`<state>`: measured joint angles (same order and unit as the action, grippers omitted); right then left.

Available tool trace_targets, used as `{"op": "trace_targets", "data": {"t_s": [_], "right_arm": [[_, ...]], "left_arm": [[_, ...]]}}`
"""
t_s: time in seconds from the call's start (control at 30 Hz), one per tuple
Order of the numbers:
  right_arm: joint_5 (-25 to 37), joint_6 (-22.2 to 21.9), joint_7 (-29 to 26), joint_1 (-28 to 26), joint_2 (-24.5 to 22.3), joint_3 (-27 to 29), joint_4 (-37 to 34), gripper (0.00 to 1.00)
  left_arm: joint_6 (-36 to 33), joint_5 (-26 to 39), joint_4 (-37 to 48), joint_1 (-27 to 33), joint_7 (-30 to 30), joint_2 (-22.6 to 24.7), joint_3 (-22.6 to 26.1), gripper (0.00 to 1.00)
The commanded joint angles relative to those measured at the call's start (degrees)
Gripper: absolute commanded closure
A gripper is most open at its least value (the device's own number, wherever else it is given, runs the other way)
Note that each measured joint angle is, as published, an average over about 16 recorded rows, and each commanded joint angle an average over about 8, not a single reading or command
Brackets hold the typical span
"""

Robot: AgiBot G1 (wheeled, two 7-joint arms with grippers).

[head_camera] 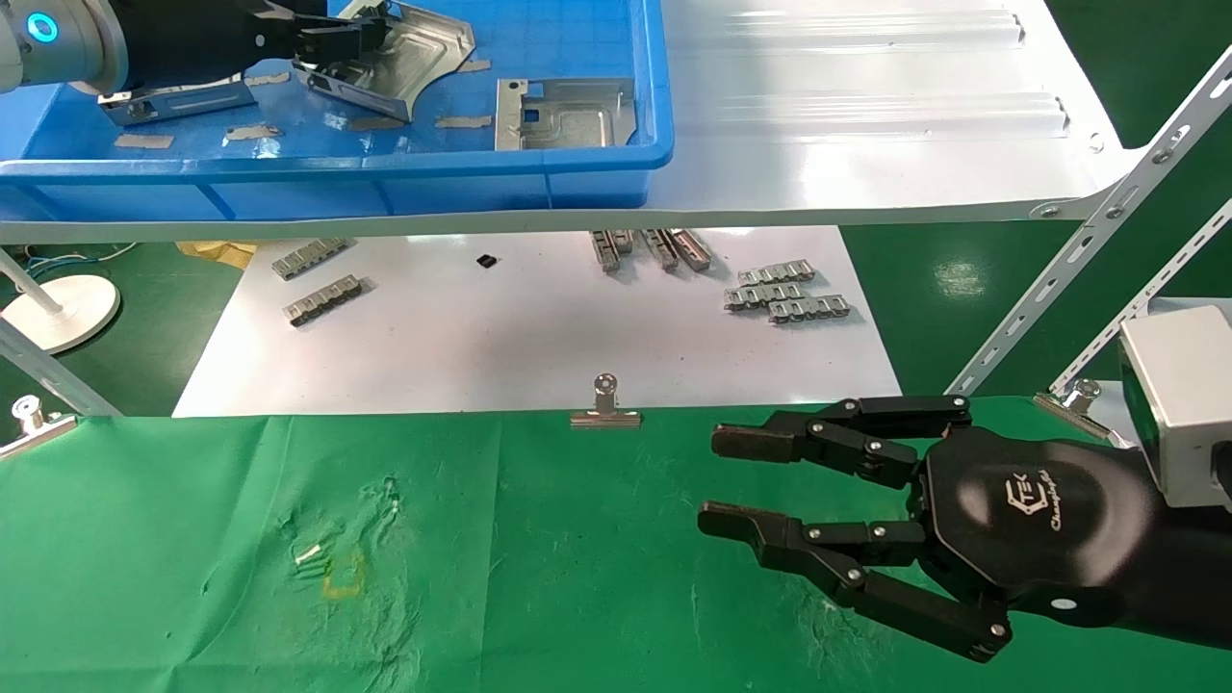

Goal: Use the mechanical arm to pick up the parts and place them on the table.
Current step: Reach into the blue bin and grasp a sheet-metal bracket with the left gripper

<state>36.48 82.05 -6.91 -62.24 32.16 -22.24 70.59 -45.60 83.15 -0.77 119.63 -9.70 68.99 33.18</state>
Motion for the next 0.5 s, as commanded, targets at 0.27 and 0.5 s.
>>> {"op": "trace_targets", "data": {"t_s": [0.27, 0.5], "right_arm": [[0.0, 0.0, 0.0, 0.0, 0.0, 0.0, 0.0, 0.00], [0.0, 0.0, 0.0, 0.0, 0.0, 0.0, 0.0, 0.00]], "left_arm": [[-0.1, -0.3, 0.3, 0.0, 0.3, -0.1, -0.2, 1.00], [-1.9, -0.8, -0.2, 0.6, 0.7, -0.3, -0.6, 1.00]]}}
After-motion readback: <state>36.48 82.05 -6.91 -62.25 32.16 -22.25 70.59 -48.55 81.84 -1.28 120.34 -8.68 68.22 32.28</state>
